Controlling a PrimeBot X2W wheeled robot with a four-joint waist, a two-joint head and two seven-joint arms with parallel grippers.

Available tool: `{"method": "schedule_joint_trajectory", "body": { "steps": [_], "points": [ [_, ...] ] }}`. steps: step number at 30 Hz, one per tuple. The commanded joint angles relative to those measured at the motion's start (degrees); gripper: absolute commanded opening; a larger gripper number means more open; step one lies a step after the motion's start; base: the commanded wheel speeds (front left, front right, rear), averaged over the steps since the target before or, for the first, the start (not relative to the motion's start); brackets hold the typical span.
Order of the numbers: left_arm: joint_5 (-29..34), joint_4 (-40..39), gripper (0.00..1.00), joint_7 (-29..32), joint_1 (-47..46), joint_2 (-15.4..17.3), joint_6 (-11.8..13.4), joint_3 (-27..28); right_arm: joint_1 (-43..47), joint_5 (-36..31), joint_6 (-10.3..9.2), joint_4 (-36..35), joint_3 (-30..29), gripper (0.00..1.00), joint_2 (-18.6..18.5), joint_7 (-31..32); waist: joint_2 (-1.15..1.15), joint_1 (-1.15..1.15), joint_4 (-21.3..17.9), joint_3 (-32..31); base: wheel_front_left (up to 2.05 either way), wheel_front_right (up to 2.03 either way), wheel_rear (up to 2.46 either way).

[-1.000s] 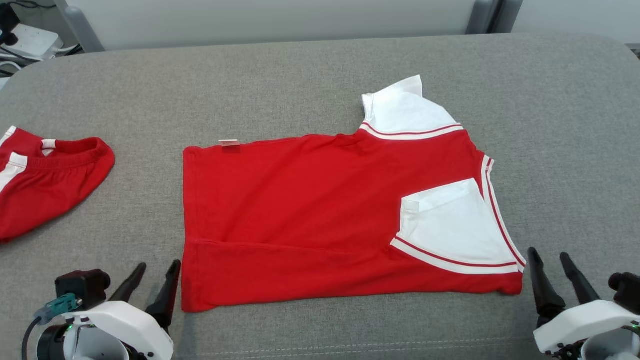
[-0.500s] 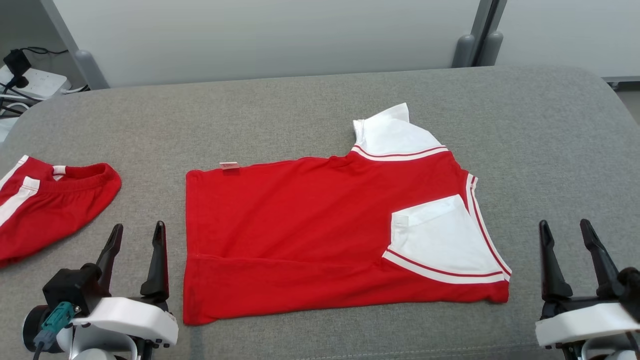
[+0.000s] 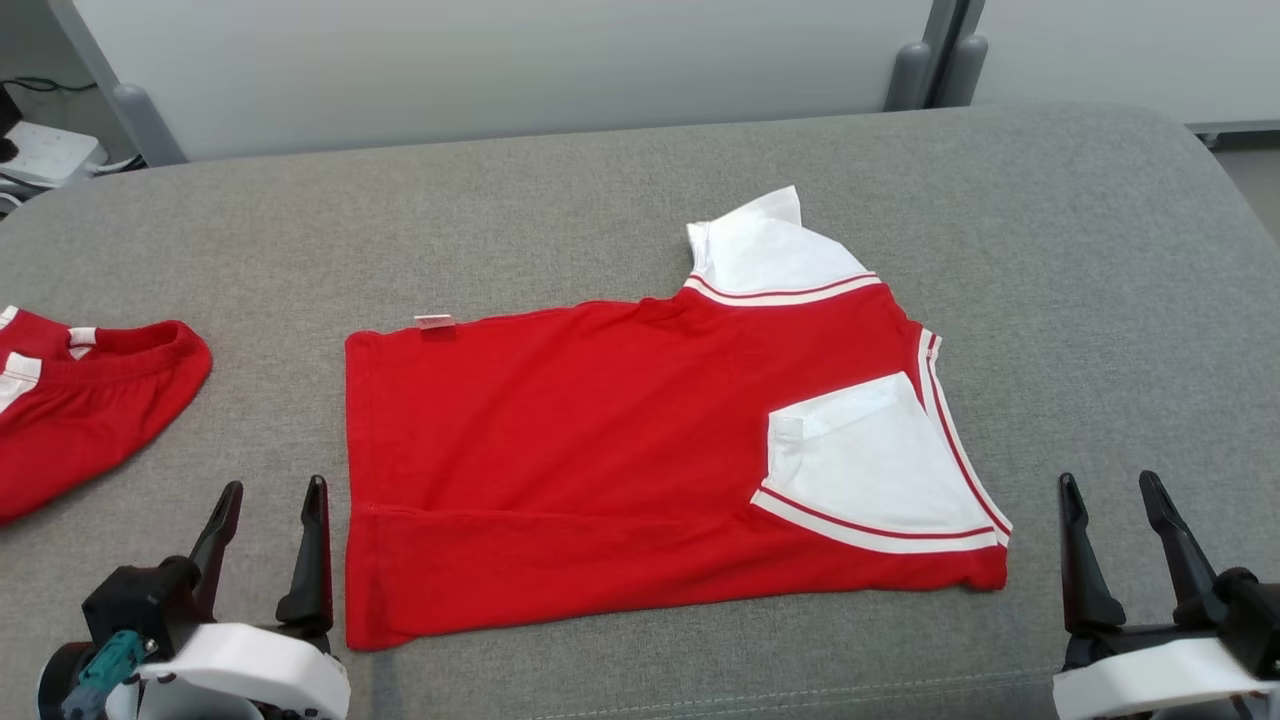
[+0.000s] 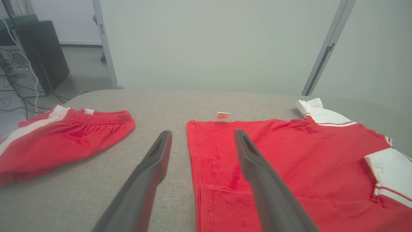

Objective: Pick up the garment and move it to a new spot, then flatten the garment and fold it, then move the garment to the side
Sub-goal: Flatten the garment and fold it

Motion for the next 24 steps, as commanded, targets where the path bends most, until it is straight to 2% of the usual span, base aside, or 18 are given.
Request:
{"method": "schedule_joint_trajectory", "body": {
  "steps": [1,6,12,19,24],
  "points": [
    [-0.03,-0.99,1.00,0.59,-4.19,2.30,-0.79,2.01,-2.71,-0.24,-0.16,-0.88,1.76,1.00,-0.94,-0.79,0.00,0.00,-0.42,0.97,0.00,0.00,0.00],
    [-0.57,-0.68,1.00,3.19,-7.47,4.05,-2.44,1.94,-5.61,0.32,-0.16,-0.41,2.31,1.00,-1.56,-0.80,0.00,0.00,-0.67,4.07,0.00,0.00,0.00],
    [-1.81,0.10,1.00,6.07,-12.85,5.46,-5.06,2.04,-12.34,2.30,-0.16,1.55,3.65,1.00,-4.23,1.12,0.00,0.00,0.08,8.84,0.00,0.00,0.00],
    [-4.16,5.58,1.00,12.11,-25.15,6.13,-11.75,0.17,-30.35,7.85,-0.16,9.02,8.26,1.00,-11.53,6.67,0.00,0.00,3.37,16.82,0.00,0.00,0.00],
    [-6.26,13.08,1.00,16.04,-34.08,4.11,-16.89,-2.00,-43.73,11.30,-0.16,16.18,14.30,1.00,-15.85,12.77,0.00,0.00,6.74,21.06,0.00,0.00,0.00]
  ]
}}
